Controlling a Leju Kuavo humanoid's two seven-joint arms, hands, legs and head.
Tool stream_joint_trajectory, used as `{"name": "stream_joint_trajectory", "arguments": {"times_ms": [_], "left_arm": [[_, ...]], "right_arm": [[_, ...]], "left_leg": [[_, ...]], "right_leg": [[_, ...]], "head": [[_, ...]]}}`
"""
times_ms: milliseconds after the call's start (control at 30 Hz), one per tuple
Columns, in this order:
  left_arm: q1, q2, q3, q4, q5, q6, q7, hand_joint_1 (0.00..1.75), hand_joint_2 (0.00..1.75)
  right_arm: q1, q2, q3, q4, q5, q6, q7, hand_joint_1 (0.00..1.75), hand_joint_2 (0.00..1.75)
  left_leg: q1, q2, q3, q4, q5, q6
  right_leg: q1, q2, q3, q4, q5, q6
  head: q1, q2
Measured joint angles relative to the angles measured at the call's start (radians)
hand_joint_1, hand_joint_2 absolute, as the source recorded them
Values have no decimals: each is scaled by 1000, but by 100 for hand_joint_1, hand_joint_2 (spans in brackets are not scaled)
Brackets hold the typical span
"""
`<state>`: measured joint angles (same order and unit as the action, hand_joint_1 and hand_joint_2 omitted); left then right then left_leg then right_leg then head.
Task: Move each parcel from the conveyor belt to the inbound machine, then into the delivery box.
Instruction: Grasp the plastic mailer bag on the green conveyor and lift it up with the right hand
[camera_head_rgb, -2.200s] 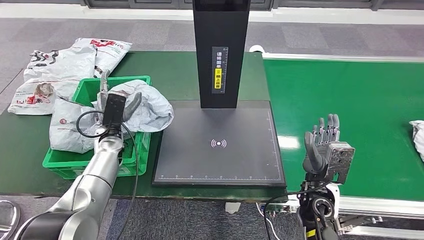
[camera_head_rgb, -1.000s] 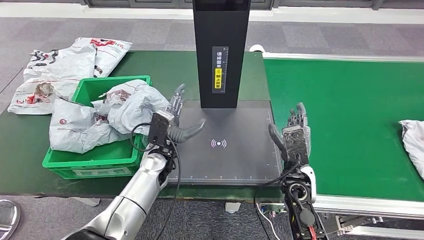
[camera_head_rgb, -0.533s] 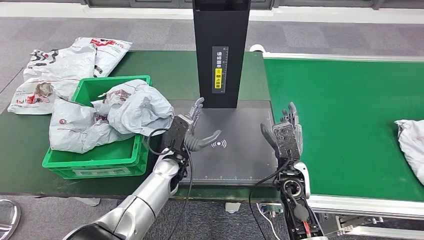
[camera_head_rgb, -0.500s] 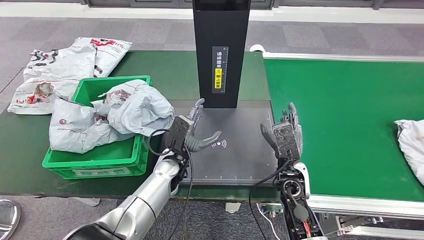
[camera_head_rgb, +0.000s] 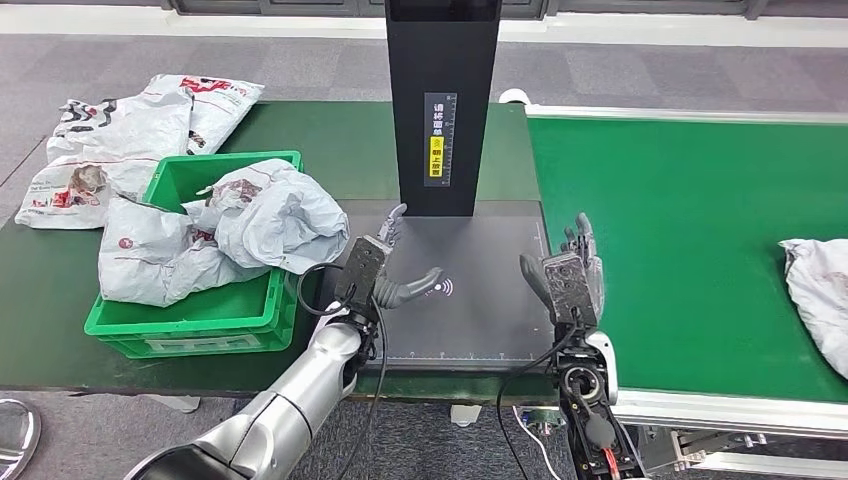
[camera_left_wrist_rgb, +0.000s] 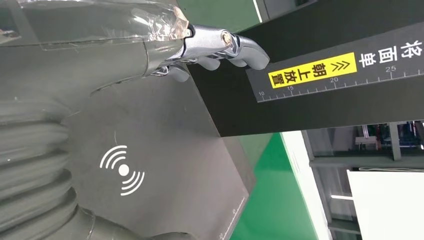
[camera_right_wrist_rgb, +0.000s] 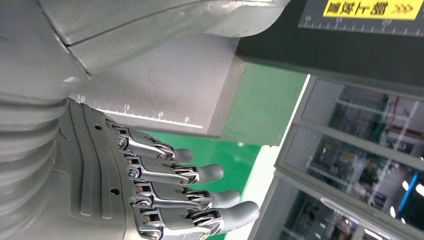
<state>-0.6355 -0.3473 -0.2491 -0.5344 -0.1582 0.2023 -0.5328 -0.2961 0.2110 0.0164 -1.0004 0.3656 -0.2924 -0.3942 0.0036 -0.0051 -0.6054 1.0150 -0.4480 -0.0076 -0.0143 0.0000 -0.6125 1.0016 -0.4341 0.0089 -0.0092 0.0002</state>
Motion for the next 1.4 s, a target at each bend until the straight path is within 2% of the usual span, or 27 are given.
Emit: {"name": "stream_joint_trajectory", "arguments": {"times_ms": [233, 333, 533, 667, 733, 833, 967, 1100, 1233, 1400], "left_arm": [[-3, 1, 0, 11, -3, 7, 0, 0, 175], [-5, 2, 0, 14, -3, 14, -2, 0, 175], [-9, 6, 0, 19, -2, 27, -11, 0, 175], [-9, 7, 0, 19, -2, 35, -19, 0, 175], [-8, 8, 0, 19, -3, 37, -21, 0, 175], [-6, 9, 0, 19, -8, 41, -21, 0, 175], [0, 12, 0, 17, -9, 47, -23, 0, 175], [8, 15, 0, 15, -9, 48, -26, 0, 175], [17, 17, 0, 8, -8, 48, -30, 0, 175], [31, 20, 0, -6, -6, 48, -32, 0, 175]], "right_arm": [[1, -4, 0, 11, 4, -17, -4, 0, 175], [1, -6, -1, 12, 19, -53, -10, 0, 175], [1, -23, -20, 17, 124, -208, -9, 0, 175], [1, -51, -48, 23, 261, -361, 21, 0, 175], [1, -63, -73, 29, 329, -394, 21, 0, 175], [-2, -68, -163, 36, 494, -403, 9, 0, 175], [-20, -66, -347, 53, 695, -405, 2, 0, 175], [-39, -66, -518, 67, 834, -405, 16, 0, 175], [-48, -68, -650, 79, 964, -405, 82, 0, 175], [-52, -87, -743, 99, 1088, -405, 206, 0, 175]], "left_leg": [[0, 0, 0, 0, 0, 0], [0, 0, 0, 0, 0, 0], [0, 0, 0, 0, 0, 0], [0, 0, 0, 0, 0, 0], [0, 0, -1, 0, 0, 0], [0, -1, -1, 0, 0, 0], [0, -3, -1, 0, 0, 1], [-1, -2, -1, 0, 0, 1], [-1, -3, -1, 0, -1, 1], [-1, -2, -1, 0, -1, 1]], "right_leg": [[0, 0, 0, 0, 0, 0], [0, 0, 0, 0, 0, 0], [0, 0, 0, 0, 0, 0], [0, 0, 0, 0, 0, 0], [0, 0, 0, 0, 0, 0], [0, -1, 0, 0, 0, 0], [0, -3, 0, 0, 0, 0], [0, -3, 0, 0, 0, 0], [-1, -3, 0, 0, 0, 0], [0, -3, 0, 0, -1, 1]], "head": [[0, 0], [0, 0], [0, 0], [0, 0], [0, 0], [0, 0], [0, 0], [0, 0], [0, 0], [0, 0]]}}
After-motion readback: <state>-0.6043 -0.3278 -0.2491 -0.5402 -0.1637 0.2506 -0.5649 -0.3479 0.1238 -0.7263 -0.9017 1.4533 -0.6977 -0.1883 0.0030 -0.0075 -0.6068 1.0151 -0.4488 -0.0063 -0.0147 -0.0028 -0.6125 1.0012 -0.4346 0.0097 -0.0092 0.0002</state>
